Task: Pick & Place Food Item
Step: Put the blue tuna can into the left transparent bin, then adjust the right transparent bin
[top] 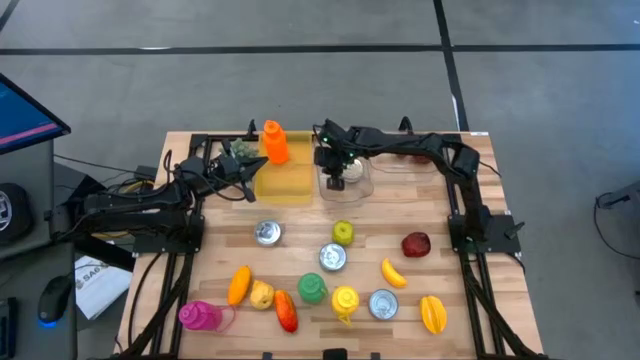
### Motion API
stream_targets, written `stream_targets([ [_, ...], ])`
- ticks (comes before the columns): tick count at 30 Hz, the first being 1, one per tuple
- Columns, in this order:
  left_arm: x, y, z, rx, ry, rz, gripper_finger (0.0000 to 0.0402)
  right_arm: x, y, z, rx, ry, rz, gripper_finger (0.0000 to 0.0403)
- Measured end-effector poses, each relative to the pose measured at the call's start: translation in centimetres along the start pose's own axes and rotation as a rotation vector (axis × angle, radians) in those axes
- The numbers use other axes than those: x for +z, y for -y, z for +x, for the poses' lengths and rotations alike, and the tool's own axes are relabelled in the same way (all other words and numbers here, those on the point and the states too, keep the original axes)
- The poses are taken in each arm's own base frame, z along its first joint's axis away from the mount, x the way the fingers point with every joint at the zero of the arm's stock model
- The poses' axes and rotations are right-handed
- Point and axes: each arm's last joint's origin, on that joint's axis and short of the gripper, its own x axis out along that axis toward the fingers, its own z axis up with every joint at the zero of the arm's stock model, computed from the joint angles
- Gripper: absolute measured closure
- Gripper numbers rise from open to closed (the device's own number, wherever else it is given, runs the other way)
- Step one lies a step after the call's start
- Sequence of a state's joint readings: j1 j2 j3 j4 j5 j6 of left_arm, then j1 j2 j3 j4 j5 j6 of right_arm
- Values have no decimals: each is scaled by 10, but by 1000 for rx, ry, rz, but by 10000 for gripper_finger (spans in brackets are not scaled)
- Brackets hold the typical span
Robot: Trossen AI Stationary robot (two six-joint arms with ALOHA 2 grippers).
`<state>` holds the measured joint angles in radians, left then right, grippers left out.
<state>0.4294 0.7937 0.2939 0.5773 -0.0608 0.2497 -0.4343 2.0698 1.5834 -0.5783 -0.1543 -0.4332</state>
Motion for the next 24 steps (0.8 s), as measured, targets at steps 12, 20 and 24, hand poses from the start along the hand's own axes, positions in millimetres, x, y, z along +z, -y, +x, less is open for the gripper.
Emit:
stream_targets([
  [12, 0, 0, 0, -3, 0, -1, 401, 15, -2, -64, -41, 76, -13, 403],
  [20, 0, 1, 0, -5, 0, -1, 401, -2, 0, -97, -12, -26, 52, 403],
  [24, 0, 1, 0, -7, 1, -3, 401, -15, 4, -119, -2, -85, 97, 403],
])
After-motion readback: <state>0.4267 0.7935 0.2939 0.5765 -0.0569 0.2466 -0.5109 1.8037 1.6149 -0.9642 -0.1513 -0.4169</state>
